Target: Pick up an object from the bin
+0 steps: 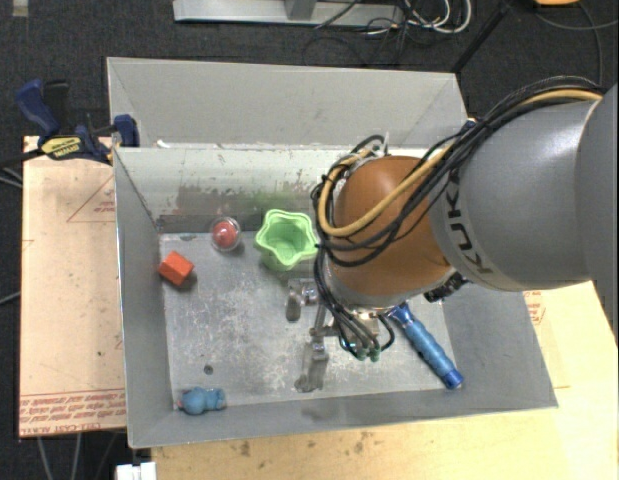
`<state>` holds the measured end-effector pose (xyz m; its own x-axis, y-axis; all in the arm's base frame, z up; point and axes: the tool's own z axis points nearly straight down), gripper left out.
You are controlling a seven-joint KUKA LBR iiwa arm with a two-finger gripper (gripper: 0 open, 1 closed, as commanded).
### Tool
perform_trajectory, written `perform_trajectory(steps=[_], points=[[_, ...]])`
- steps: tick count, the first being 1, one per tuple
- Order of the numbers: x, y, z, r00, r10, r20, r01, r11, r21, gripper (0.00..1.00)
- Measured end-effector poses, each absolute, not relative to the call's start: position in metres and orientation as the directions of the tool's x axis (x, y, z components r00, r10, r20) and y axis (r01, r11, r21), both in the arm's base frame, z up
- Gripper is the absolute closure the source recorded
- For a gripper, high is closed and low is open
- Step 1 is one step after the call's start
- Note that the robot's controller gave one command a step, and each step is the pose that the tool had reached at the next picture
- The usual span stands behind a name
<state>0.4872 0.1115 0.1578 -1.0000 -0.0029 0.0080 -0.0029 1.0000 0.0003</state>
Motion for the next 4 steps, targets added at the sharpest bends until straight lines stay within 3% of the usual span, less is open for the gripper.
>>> perform_trajectory(steps=[1,2,3,4], points=[[0.513,0.058,0.124,-0.971,0.237,0.002,0.237,0.971,-0.001,0.0],[0.616,0.059,0.114,-0.917,0.398,-0.005,0.398,0.917,0.003,0.0],[0.638,0.128,0.078,-0.913,0.409,-0.002,0.409,0.913,0.005,0.0],[0.648,0.127,0.072,-0.924,0.383,-0.003,0.383,0.924,0.003,0.0]])
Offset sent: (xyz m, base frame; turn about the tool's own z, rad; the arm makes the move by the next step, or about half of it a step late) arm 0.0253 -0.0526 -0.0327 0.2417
